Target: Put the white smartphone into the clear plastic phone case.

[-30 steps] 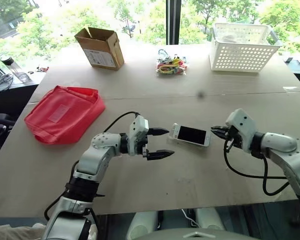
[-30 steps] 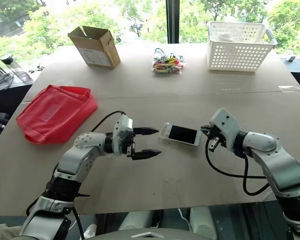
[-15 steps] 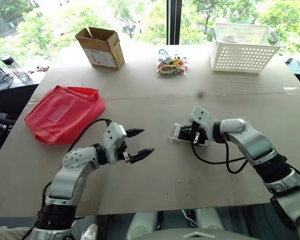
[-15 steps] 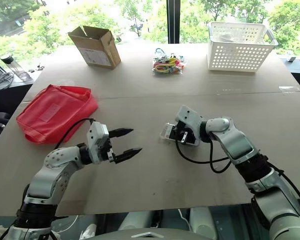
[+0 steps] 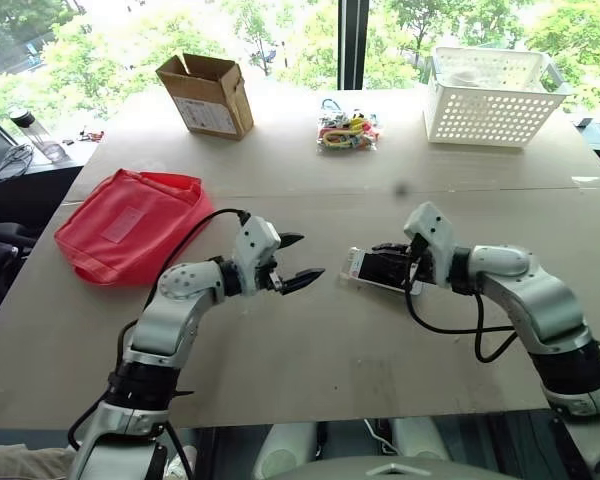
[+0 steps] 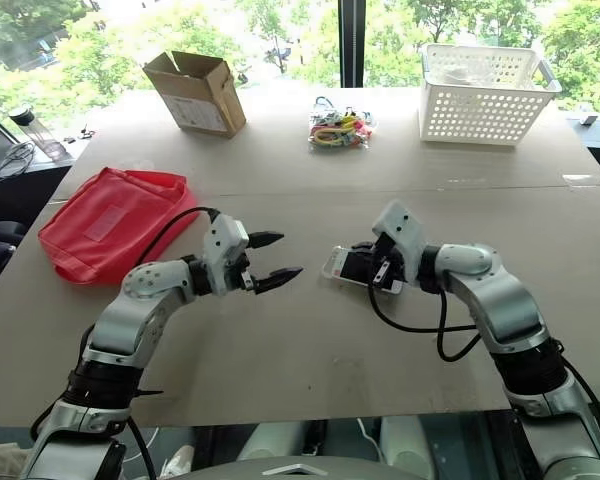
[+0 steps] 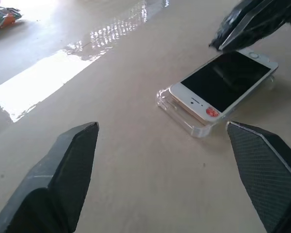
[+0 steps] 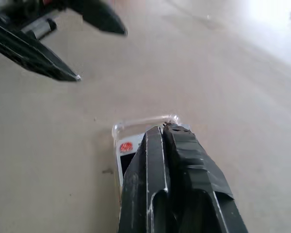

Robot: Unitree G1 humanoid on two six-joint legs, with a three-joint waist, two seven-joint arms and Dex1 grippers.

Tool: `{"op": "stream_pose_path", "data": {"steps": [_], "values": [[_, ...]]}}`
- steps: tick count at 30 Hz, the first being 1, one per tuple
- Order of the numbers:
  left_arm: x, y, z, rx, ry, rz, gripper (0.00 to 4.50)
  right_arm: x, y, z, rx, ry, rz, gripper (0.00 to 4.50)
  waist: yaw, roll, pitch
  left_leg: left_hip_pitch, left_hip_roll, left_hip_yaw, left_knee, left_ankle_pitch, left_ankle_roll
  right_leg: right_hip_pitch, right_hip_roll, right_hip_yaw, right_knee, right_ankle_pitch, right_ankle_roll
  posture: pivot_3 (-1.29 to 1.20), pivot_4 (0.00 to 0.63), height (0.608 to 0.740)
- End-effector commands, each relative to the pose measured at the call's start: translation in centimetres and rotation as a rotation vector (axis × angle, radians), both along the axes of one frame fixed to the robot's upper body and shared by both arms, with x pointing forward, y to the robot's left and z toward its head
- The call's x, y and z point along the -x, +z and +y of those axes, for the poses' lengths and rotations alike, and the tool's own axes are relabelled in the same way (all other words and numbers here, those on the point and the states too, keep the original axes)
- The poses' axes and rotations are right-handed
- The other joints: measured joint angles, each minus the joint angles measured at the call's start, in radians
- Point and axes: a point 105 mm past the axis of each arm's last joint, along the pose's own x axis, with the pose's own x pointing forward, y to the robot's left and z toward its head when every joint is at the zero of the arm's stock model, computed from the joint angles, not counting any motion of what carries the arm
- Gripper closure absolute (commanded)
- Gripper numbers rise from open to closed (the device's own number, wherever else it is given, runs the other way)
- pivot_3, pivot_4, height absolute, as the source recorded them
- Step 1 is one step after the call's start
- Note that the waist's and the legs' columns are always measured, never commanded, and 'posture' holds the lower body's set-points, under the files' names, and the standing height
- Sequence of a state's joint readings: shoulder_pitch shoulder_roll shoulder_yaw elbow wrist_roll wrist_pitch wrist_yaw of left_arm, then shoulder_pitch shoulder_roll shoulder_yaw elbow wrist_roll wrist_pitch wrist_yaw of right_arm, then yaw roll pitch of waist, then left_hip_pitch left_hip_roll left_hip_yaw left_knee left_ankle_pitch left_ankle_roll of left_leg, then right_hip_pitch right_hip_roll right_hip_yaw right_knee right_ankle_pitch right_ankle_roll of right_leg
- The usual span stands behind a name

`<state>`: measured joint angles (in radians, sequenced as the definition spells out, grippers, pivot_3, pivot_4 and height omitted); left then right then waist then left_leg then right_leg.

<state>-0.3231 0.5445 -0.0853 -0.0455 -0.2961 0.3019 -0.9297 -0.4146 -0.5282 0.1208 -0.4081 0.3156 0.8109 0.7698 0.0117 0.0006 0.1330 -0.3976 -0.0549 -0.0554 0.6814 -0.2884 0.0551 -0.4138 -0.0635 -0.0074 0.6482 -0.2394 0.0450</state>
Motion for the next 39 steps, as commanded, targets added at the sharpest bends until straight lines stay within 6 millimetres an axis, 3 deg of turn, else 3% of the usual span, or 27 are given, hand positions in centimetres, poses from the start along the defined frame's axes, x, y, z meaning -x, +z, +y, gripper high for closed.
{"op": "stream_pose_path", "data": {"steps": [1, 6, 7, 15, 21, 29, 33, 39], "values": [[-1.2, 0.1, -0.7, -0.067, -0.039, -0.002, 2.01, 1.4, 1.0, -2.1, 0.055, -0.096, -0.047, 4.50, 0.003, 0.000, 0.000, 0.000, -0.001, -0.002, 0.000, 0.000, 0.000, 0.000, 0.000, 0.000, -0.001, 0.000, 0.000, 0.00, 0.150, 0.733], [-3.3, -0.1, -2.0, -0.150, -0.062, -0.011, 4.32, 2.2, -1.9, -5.1, 0.239, -0.227, -0.011, 4.50, 0.003, -0.001, 0.000, -0.001, -0.002, -0.002, 0.000, 0.000, 0.000, 0.001, 0.000, 0.000, -0.002, 0.000, 0.000, 0.00, 0.150, 0.733], [-3.6, -0.3, -2.2, -0.162, -0.068, -0.011, 4.42, 2.3, -2.2, -5.4, 0.255, -0.240, -0.004, 4.50, 0.002, -0.001, 0.001, -0.001, -0.002, -0.002, 0.001, 0.000, 0.000, 0.001, 0.000, 0.000, -0.002, 0.000, 0.000, 0.00, 0.150, 0.733], [-2.4, -2.3, -4.0, -0.231, -0.258, 0.066, 4.42, 2.7, -4.3, -5.5, 0.380, -0.218, 0.050, 4.50, -0.008, -0.001, 0.001, 0.000, -0.003, -0.004, 0.000, 0.000, 0.000, 0.000, 0.002, 0.003, -0.001, 0.000, 0.000, 0.00, 0.150, 0.733], [-0.8, -3.2, -4.7, -0.220, -0.317, 0.114, 4.42, 3.5, -4.2, -3.0, 0.346, -0.088, 0.047, 4.50, -0.005, -0.001, 0.001, 0.000, -0.003, -0.004, 0.001, 0.000, 0.000, 0.000, 0.002, 0.003, -0.001, 0.000, 0.000, 0.00, 0.150, 0.733], [0.6, -3.4, -4.9, -0.184, -0.319, 0.141, 4.42, 3.2, -5.2, 0.3, 0.393, 0.073, 0.047, 4.50, -0.026, -0.002, 0.001, 0.001, -0.003, -0.005, 0.001, 0.000, 0.000, 0.001, 0.002, 0.003, 0.000, 0.000, 0.000, 0.00, 0.150, 0.733], [0.8, -2.9, -5.1, -0.145, -0.259, 0.155, 4.42, 1.9, -6.1, 0.9, 0.423, 0.103, 0.037, 4.50, -0.031, -0.004, 0.000, 0.004, -0.003, -0.005, 0.001, 0.000, 0.000, 0.001, 0.003, 0.006, 0.001, 0.000, 0.000, 0.00, 0.150, 0.733], [1.4, -2.4, -5.2, -0.102, -0.139, 0.206, 4.42, -2.1, -5.6, -0.1, 0.479, 0.088, -0.037, 4.50, -0.029, -0.006, 0.000, 0.016, -0.003, -0.003, 0.001, 0.000, 0.001, 0.008, 0.003, 0.009, 0.008, 0.000, 0.000, 0.00, 0.150, 0.733]]}}
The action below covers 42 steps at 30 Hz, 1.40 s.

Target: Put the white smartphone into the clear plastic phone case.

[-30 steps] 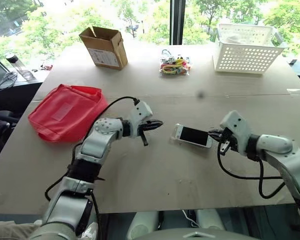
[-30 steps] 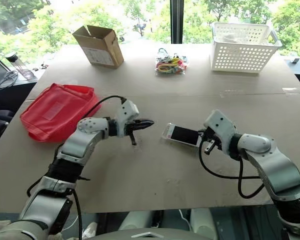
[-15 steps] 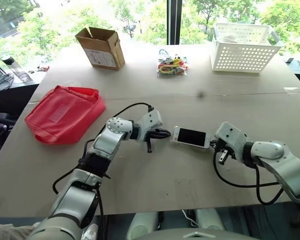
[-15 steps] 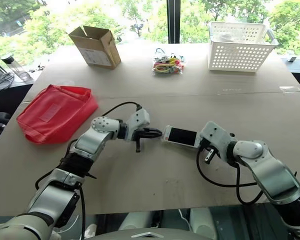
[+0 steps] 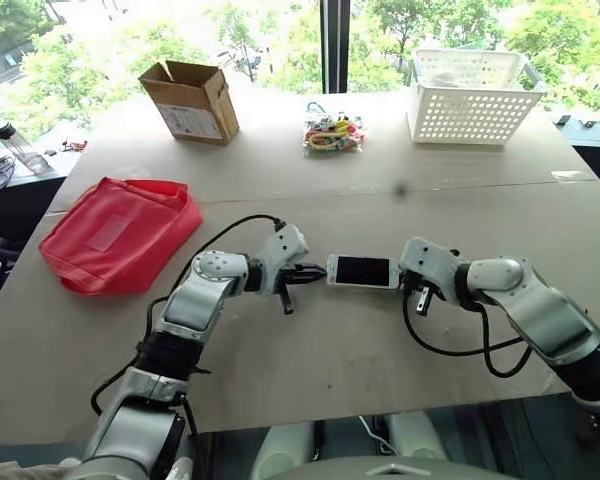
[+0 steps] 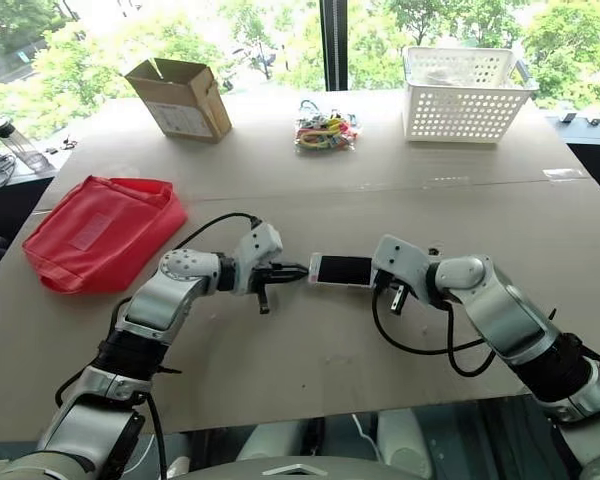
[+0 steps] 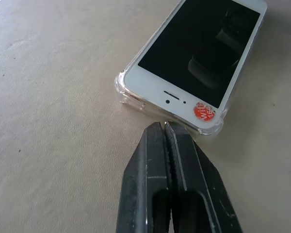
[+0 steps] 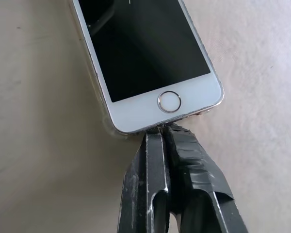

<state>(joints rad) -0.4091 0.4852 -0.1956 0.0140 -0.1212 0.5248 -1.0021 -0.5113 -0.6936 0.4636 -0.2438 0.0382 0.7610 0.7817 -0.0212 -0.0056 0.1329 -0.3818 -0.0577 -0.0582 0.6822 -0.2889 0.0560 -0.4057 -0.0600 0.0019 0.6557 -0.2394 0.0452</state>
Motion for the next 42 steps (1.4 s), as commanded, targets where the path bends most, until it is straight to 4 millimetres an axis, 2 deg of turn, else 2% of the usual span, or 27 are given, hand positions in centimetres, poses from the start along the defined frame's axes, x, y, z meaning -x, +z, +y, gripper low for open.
{"op": "stream_pose_path", "data": {"steps": [1, 6, 9, 11, 13, 16, 20, 23, 25, 27, 30, 32, 35, 37, 39, 42], "values": [[1.6, 1.2, -3.2, 0.082, -0.071, 0.005, 4.42, -1.0, 0.5, 1.6, -0.005, 0.112, -0.036, 4.50, 0.006, 0.000, 0.001, 0.001, 0.000, 0.000, 0.000, -0.001, 0.002, 0.001, 0.000, 0.000, 0.000, 0.000, 0.000, 0.00, 0.150, 0.733], [1.5, 0.6, -2.9, 0.100, -0.027, 0.045, 4.42, -2.5, 0.2, 0.5, 0.080, 0.166, -0.055, 4.50, 0.013, 0.000, 0.001, 0.000, -0.001, -0.001, 0.000, 0.001, -0.002, 0.000, -0.001, -0.002, 0.001, 0.000, 0.000, 0.00, 0.150, 0.733], [1.1, 0.5, -1.6, 0.127, 0.010, 0.044, 4.42, -2.6, 0.6, -1.3, 0.091, 0.134, -0.042, 4.50, 0.013, 0.000, 0.001, 0.000, -0.001, -0.001, 0.000, 0.001, -0.002, 0.000, -0.001, -0.001, -0.001, 0.000, 0.000, 0.00, 0.150, 0.733], [1.0, 0.6, 0.0, 0.170, 0.055, 0.034, 4.42, -2.0, 2.0, -3.2, 0.023, 0.077, -0.013, 4.50, 0.019, 0.000, 0.001, -0.002, -0.001, -0.001, 0.000, 0.001, -0.002, -0.001, -0.002, -0.001, -0.002, 0.000, 0.000, 0.00, 0.150, 0.733], [1.0, 0.7, 1.5, 0.208, 0.092, 0.032, 4.42, -1.2, 3.4, -3.6, -0.066, 0.071, 0.010, 4.50, 0.024, 0.000, 0.001, -0.006, -0.001, -0.002, 0.000, 0.001, -0.002, -0.003, -0.002, -0.002, -0.003, 0.000, 0.000, 0.00, 0.150, 0.733], [1.3, 1.1, 3.5, 0.253, 0.122, 0.039, 4.42, -0.7, 5.2, -1.7, -0.211, 0.106, 0.016, 4.50, 0.010, 0.001, 0.002, -0.013, -0.001, -0.003, 0.000, 0.001, -0.002, -0.010, -0.002, -0.002, -0.002, 0.000, 0.000, 0.00, 0.150, 0.733], [2.0, 1.5, 5.1, 0.246, 0.098, 0.027, 4.42, -1.3, 6.1, 3.0, -0.345, 0.176, -0.005, 4.50, -0.004, 0.002, 0.002, -0.011, -0.001, -0.004, -0.003, 0.002, -0.003, -0.012, 0.000, 0.002, -0.002, 0.000, 0.000, 0.00, 0.150, 0.733], [1.9, 1.9, 5.4, 0.249, 0.105, 0.008, 4.42, -1.9, 5.0, 5.9, -0.379, 0.190, 0.015, 4.50, 0.009, 0.002, 0.002, -0.011, -0.001, -0.004, -0.005, 0.002, -0.004, -0.012, 0.000, 0.002, -0.002, 0.000, 0.000, 0.00, 0.150, 0.733], [1.9, 2.1, 5.4, 0.253, 0.118, -0.002, 4.42, -2.0, 3.1, 7.3, -0.344, 0.201, 0.061, 4.50, 0.015, 0.002, 0.002, -0.012, -0.003, -0.005, -0.005, 0.002, -0.004, -0.013, -0.002, 0.001, -0.003, 0.000, 0.000, 0.00, 0.150, 0.733], [2.0, 2.2, 5.3, 0.258, 0.123, -0.006, 4.42, -1.9, 0.7, 7.4, -0.255, 0.197, 0.122, 4.50, 0.018, 0.002, 0.003, -0.012, -0.005, -0.005, -0.005, 0.002, -0.004, -0.013, -0.003, 0.001, -0.003, 0.000, 0.000, 0.00, 0.150, 0.733], [2.3, 2.3, 4.8, 0.258, 0.118, -0.010, 4.42, -1.3, -2.9, 6.4, -0.114, 0.202, 0.204, 4.50, 0.011, 0.002, 0.002, -0.012, -0.007, -0.006, -0.005, 0.002, -0.003, -0.013, -0.004, 0.002, -0.003, 0.000, 0.000, 0.00, 0.150, 0.733], [2.3, 2.4, 4.4, 0.258, 0.117, -0.014, 4.42, -1.3, -3.4, 6.1, -0.105, 0.202, 0.198, 4.50, 0.011, 0.002, 0.001, -0.011, -0.007, -0.008, -0.005, 0.002, -0.003, -0.012, -0.004, 0.001, -0.004, 0.000, 0.000, 0.00, 0.150, 0.733], [2.4, 2.4, 3.8, 0.248, 0.103, -0.021, 4.42, -1.8, -0.9, 6.6, -0.227, 0.200, 0.131, 4.50, 0.012, 0.002, 0.001, -0.010, -0.007, -0.009, -0.005, 0.002, -0.003, -0.011, -0.004, 0.000, -0.004, 0.000, 0.000, 0.00, 0.150, 0.733], [2.4, 2.2, 3.0, 0.234, 0.079, -0.025, 4.42, -1.9, 2.9, 7.0, -0.393, 0.201, 0.062, 4.50, 0.014, 0.002, 0.002, -0.009, -0.007, -0.009, -0.005, 0.002, -0.004, -0.010, -0.004, 0.000, -0.003, 0.000, 0.000, 0.00, 0.150, 0.733], [2.4, 1.9, 1.9, 0.214, 0.045, -0.025, 4.42, -1.8, 6.1, 6.0, -0.473, 0.185, -0.017, 4.50, 0.015, 0.003, 0.003, -0.009, -0.008, -0.009, -0.005, 0.002, -0.004, -0.010, -0.004, 0.000, -0.003, 0.000, 0.000, 0.00, 0.150, 0.733], [2.2, 1.4, 1.2, 0.186, 0.020, -0.026, 4.42, -1.9, 7.1, 4.1, -0.439, 0.130, -0.083, 4.50, 0.015, 0.005, 0.004, -0.012, -0.008, -0.009, -0.005, 0.002, -0.003, -0.013, -0.004, 0.000, -0.002, 0.000, 0.000, 0.00, 0.150, 0.733]]}}
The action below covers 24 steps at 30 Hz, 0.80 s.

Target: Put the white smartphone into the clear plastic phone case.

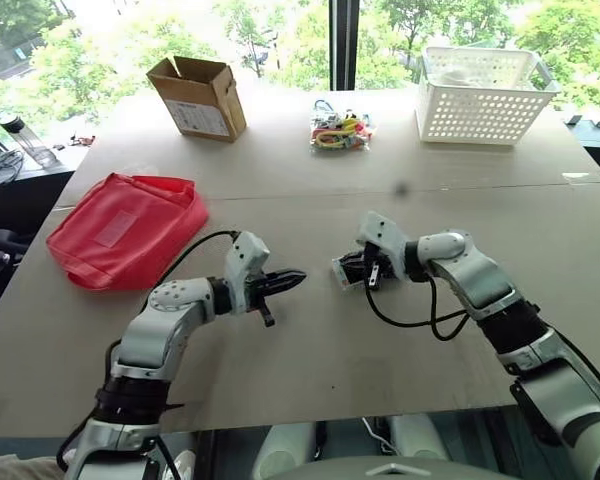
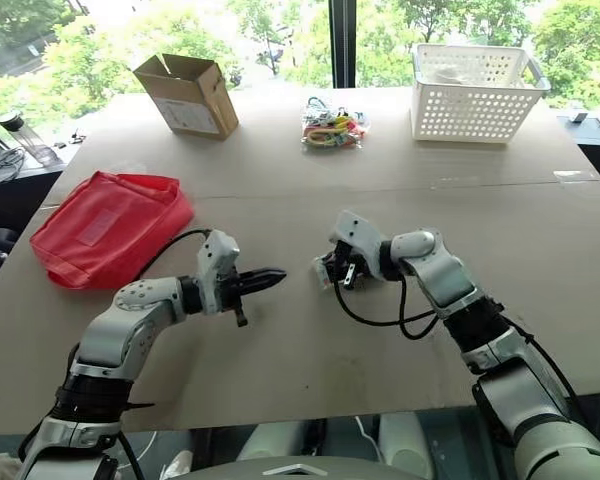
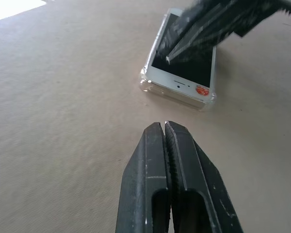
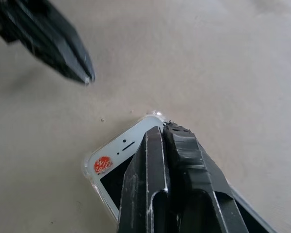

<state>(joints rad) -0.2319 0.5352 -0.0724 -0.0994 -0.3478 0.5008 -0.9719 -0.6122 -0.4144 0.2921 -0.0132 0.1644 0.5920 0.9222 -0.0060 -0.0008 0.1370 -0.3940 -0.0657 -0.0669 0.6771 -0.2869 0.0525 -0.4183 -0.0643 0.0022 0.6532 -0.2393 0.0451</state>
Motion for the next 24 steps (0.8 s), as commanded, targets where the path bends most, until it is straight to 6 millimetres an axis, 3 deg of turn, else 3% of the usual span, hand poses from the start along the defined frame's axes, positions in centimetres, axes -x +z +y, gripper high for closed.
{"op": "stream_pose_path", "data": {"steps": [1, 6, 10, 12, 18, 21, 24], "values": [[-0.4, 0.4, -1.3, -0.039, -0.051, -0.058, 4.42, -0.5, 3.5, -2.7, 0.003, -0.097, -0.139, 4.50, 0.000, 0.000, 0.000, 0.000, 0.000, 0.000, 0.000, 0.000, 0.000, 0.000, 0.000, 0.000, 0.000, 0.000, 0.000, 0.00, 0.150, 0.733], [-1.4, -1.6, -2.3, -0.116, -0.083, -0.042, 4.42, -1.9, 1.7, -8.7, 0.230, -0.290, -0.192, 4.50, -0.001, 0.000, 0.000, 0.000, 0.000, 0.000, -0.002, 0.000, 0.000, 0.000, 0.000, 0.000, -0.001, 0.000, 0.000, 0.00, 0.150, 0.733], [-2.0, -2.8, -2.7, -0.147, -0.109, -0.045, 4.42, -2.2, -0.4, -10.3, 0.378, -0.290, -0.199, 4.50, -0.001, 0.000, 0.000, 0.001, 0.000, 0.002, -0.001, 0.000, 0.000, 0.000, 0.000, 0.001, -0.001, 0.000, 0.000, 0.00, 0.150, 0.733], [-2.2, -3.3, -2.9, -0.151, -0.119, -0.050, 4.42, -1.9, -1.2, -9.4, 0.391, -0.241, -0.184, 4.50, -0.001, 0.000, 0.000, 0.003, 0.000, 0.002, -0.001, 0.000, 0.000, 0.002, 0.000, 0.001, -0.001, 0.000, 0.000, 0.00, 0.150, 0.733], [-2.8, -4.0, -3.0, -0.155, -0.135, -0.066, 4.42, 0.8, -1.5, -3.8, 0.280, -0.018, -0.152, 4.50, 0.001, 0.000, -0.001, 0.008, 0.000, 0.002, -0.001, 0.000, 0.000, 0.007, 0.000, 0.001, 0.000, 0.000, 0.000, 0.00, 0.150, 0.733], [-3.0, -4.3, -2.9, -0.163, -0.140, -0.074, 4.42, 1.4, -1.7, -3.1, 0.271, 0.001, -0.156, 4.50, -0.002, 0.000, -0.002, 0.011, 0.000, 0.002, -0.001, 0.000, 0.000, 0.008, 0.000, 0.002, 0.001, 0.000, 0.000, 0.00, 0.150, 0.733], [-3.0, -4.4, -2.8, -0.166, -0.139, -0.080, 4.42, 1.3, -2.1, -3.6, 0.299, -0.019, -0.165, 4.50, -0.004, -0.001, -0.002, 0.015, 0.001, 0.002, -0.002, 0.000, 0.000, 0.011, 0.000, 0.002, 0.004, 0.000, 0.000, 0.00, 0.150, 0.733]]}}
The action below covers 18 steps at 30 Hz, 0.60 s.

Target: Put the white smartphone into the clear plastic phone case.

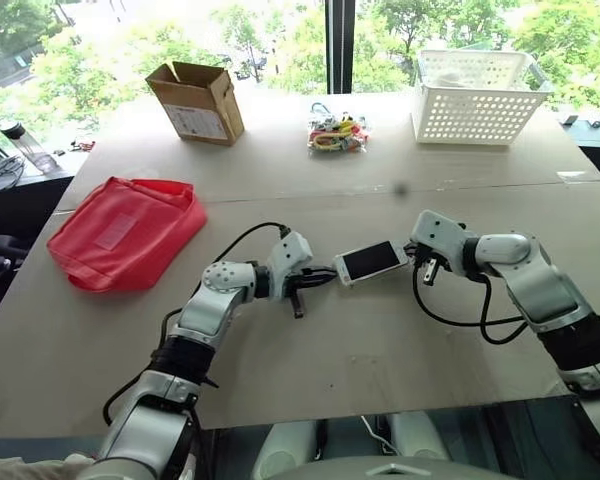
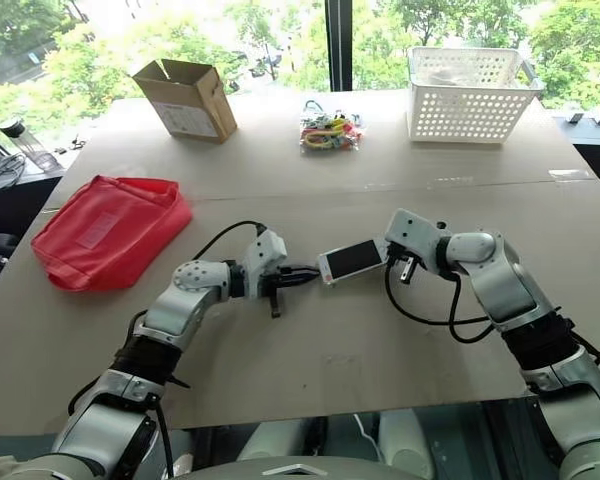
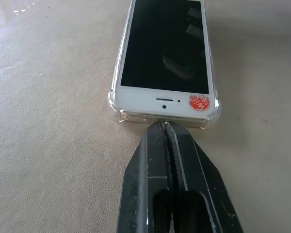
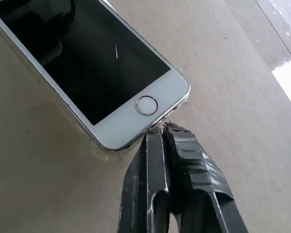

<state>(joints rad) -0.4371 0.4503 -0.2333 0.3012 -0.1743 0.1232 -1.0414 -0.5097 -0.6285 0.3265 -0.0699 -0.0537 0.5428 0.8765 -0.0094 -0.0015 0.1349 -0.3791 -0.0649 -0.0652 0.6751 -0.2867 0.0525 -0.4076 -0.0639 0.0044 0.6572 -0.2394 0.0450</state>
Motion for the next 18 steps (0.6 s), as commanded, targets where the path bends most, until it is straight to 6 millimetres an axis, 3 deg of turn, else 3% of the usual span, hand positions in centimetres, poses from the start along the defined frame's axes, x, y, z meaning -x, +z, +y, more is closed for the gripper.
{"op": "stream_pose_path", "data": {"steps": [1, 10, 14, 18], "values": [[0.1, -2.2, 0.1, -0.057, 0.025, 0.057, 4.42, 1.7, 0.6, 3.2, -0.040, 0.149, -0.022, 4.50, -0.001, 0.000, 0.000, 0.000, 0.000, 0.000, 0.000, -0.001, 0.002, 0.000, 0.000, 0.000, 0.001, 0.000, 0.000, 0.00, 0.150, 0.733], [0.3, -0.9, 0.7, -0.015, 0.042, 0.043, 4.42, 0.6, -0.2, -1.0, 0.040, 0.000, -0.062, 4.50, -0.001, 0.000, 0.000, 0.000, 0.000, 0.000, 0.000, 0.001, -0.002, 0.000, 0.000, 0.000, 0.001, 0.000, 0.000, 0.00, 0.150, 0.733], [0.1, 2.1, 0.8, 0.118, 0.047, 0.043, 4.42, 0.5, 0.6, -2.9, -0.012, -0.074, -0.059, 4.50, -0.001, -0.001, 0.000, -0.002, 0.000, 0.000, 0.000, 0.001, -0.002, -0.001, 0.000, 0.000, 0.000, 0.000, 0.000, 0.00, 0.150, 0.733], [0.9, 4.4, -0.8, 0.211, -0.032, 0.084, 4.42, 0.6, 1.9, -3.5, -0.117, -0.114, -0.052, 4.50, 0.000, -0.001, 0.003, -0.008, 0.000, -0.001, -0.001, 0.002, -0.002, -0.006, 0.000, -0.001, -0.001, 0.000, 0.000, 0.00, 0.150, 0.733]]}}
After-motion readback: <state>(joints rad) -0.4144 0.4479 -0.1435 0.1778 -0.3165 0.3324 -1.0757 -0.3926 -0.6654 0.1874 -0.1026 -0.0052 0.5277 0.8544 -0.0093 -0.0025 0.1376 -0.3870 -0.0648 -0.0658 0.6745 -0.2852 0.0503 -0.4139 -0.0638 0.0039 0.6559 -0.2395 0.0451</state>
